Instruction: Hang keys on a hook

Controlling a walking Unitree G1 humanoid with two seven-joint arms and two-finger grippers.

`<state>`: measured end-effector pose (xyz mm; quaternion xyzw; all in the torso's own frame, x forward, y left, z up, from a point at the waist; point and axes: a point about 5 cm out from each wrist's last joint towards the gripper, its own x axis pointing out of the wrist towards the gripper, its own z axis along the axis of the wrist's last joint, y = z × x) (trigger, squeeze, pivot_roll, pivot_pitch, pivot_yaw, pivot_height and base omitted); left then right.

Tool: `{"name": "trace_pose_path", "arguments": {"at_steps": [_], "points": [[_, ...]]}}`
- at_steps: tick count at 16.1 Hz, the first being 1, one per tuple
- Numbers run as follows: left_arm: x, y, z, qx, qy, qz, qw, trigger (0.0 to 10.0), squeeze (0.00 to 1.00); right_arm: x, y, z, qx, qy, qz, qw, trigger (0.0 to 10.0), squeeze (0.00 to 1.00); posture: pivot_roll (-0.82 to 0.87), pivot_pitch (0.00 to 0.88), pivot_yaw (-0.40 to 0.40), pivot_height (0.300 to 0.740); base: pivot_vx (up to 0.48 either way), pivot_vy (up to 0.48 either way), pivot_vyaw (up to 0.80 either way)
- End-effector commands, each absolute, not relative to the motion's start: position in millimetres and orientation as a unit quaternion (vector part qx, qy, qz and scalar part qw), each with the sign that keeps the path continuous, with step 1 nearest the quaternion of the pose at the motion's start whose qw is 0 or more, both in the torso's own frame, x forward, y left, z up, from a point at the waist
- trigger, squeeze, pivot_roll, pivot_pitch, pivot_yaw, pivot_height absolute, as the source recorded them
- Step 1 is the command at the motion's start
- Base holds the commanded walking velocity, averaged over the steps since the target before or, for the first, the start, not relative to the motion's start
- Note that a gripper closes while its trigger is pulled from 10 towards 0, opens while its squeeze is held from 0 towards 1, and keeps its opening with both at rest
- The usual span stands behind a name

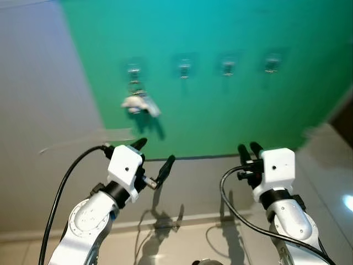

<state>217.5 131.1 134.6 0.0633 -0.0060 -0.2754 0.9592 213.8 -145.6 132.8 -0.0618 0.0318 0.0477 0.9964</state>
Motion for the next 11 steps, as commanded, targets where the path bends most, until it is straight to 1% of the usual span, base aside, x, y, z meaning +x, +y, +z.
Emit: {"name": "trace_pose_path", "arguments": {"at_steps": [1, 4, 6, 9, 11], "points": [[218, 127, 139, 0.064, -0.017, -0.283, 0.957, 10.0, 0.0, 214, -147, 137, -0.055, 0.03, 0.043, 0.997, 10.0, 0.0, 0.02, 0.0, 0.017, 0.74, 0.0, 0.0, -0.8], [220, 126, 144, 0.059, -0.029, -0.285, 0.956, 10.0, 0.0, 220, -151, 134, -0.054, 0.06, 0.028, 0.996, 10.0, 0.0, 0.02, 0.0, 0.017, 0.74, 0.0, 0.0, -0.8], [220, 128, 142, 0.061, -0.026, -0.28, 0.958, 10.0, 0.0, 222, -154, 131, -0.068, 0.08, 0.021, 0.994, 10.0, 0.0, 0.02, 0.0, 0.018, 0.74, 0.0, 0.0, -0.8], [224, 132, 141, 0.067, -0.026, -0.26, 0.963, 10.0, 0.0, 225, -161, 128, -0.042, 0.103, -0.01, 0.994, 10.0, 0.0, 0.02, 0.0, 0.012, 0.74, 0.0, 0.0, -0.8], [226, 133, 141, 0.07, -0.027, -0.25, 0.965, 10.0, 0.0, 225, -162, 129, -0.046, 0.107, -0.01, 0.993, 10.0, 0.0, 0.01, 0.0, 0.01, 0.74, 0.0, 0.0, -0.8]]}}
